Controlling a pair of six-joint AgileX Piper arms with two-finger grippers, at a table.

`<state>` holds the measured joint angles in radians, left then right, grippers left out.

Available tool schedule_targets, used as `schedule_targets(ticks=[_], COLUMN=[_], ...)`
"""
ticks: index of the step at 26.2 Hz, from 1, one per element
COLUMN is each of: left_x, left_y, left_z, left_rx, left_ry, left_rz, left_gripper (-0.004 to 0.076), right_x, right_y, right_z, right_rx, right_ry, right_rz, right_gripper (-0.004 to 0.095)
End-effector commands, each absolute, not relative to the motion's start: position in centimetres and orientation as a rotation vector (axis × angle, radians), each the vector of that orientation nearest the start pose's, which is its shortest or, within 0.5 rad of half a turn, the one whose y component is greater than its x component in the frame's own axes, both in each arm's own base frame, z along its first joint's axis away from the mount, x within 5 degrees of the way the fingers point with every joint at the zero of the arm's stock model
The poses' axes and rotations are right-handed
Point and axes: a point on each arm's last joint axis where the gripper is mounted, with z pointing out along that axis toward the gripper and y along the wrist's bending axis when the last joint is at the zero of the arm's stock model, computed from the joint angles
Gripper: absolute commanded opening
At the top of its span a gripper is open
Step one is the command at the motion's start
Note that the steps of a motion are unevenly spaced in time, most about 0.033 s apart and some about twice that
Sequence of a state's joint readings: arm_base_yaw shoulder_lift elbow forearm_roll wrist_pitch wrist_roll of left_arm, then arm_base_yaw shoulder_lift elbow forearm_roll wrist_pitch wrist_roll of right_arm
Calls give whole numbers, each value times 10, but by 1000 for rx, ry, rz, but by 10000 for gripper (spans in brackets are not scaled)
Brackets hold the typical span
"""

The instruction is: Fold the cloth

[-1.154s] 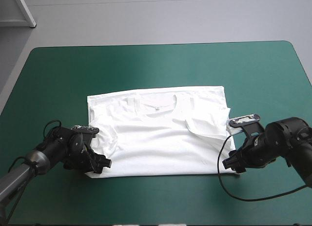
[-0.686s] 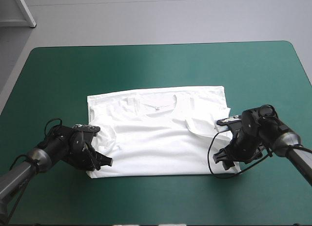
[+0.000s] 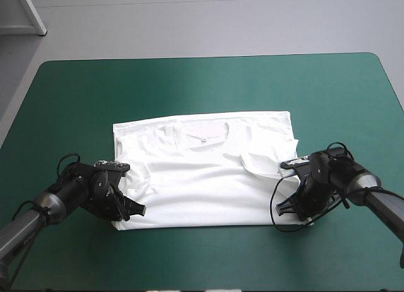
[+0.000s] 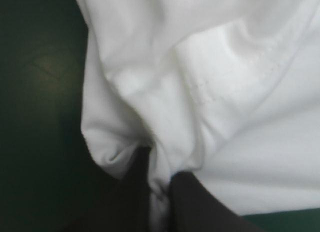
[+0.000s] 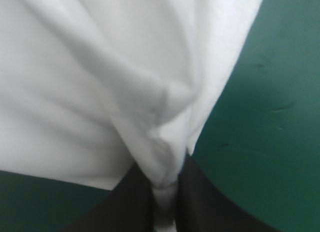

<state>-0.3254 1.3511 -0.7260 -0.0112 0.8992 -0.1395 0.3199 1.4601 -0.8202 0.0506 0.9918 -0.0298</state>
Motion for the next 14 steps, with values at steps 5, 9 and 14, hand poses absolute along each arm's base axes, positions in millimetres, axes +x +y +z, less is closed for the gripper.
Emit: schedule_targets(ticks=[5,9,14], left_x=[213,225,246], left_y=[-68,-69,-64], left_z=[259,293,333], left_rx=[167,229,185], left_ry=[2881,2801,2674], left_rz=[-31,-7,6], left_gripper=[-8,-8,-8], right_x=[216,223,250], right_y=[73,74,76], right_z=[249,285,322], right_rx=[-486,-475,-465], right_ry=[2888,2770,2576], right_rz=[59,64,-8], right_gripper=[-15,-15,-15])
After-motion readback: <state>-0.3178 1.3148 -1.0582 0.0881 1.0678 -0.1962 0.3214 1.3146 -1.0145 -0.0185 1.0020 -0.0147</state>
